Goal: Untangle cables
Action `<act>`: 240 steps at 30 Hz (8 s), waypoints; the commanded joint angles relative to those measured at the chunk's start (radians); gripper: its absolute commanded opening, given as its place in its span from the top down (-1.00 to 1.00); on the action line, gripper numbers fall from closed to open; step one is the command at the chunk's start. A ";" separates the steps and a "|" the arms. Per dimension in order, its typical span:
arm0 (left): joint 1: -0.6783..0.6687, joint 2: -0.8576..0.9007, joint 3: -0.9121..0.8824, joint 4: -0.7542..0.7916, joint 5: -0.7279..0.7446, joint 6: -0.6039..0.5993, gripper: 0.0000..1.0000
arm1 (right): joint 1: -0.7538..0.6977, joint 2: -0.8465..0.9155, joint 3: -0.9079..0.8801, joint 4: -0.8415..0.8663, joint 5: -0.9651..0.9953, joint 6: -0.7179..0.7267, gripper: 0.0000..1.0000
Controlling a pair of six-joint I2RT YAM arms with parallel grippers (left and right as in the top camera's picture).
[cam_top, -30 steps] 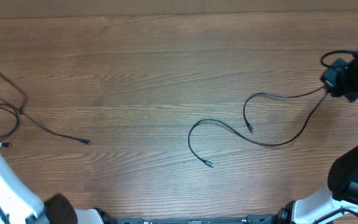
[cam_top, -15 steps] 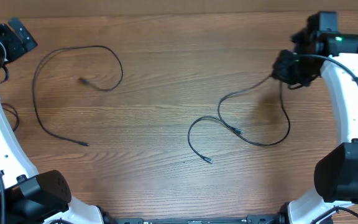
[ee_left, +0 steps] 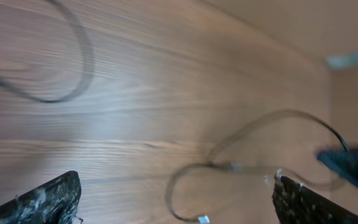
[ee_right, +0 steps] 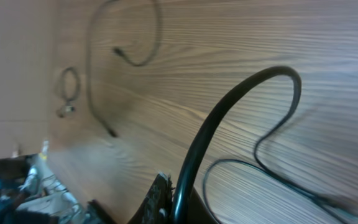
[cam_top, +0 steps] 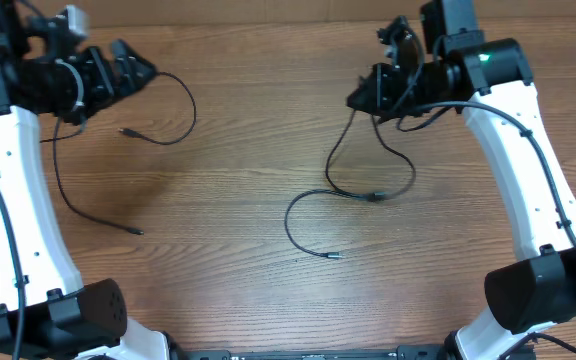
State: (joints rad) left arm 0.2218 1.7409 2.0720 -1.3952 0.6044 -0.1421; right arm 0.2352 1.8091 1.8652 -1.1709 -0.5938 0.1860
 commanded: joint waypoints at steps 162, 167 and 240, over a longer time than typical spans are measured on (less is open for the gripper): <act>0.220 -0.222 0.117 -0.269 -0.171 -0.224 -0.99 | -0.132 -1.321 -1.281 1.046 0.646 0.064 -1.00; 0.220 -0.222 0.117 -0.269 -0.171 -0.224 -0.99 | -0.152 -1.450 -1.498 1.203 0.652 0.073 -1.00; 0.212 -0.241 0.117 -0.279 -0.348 -0.219 -0.99 | -0.151 -1.806 -1.857 1.092 0.626 0.151 -1.00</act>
State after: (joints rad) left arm 0.4477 1.5215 2.1853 -1.6718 0.3954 -0.3851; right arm 0.0856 0.0128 0.0185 -0.0834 0.0330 0.3363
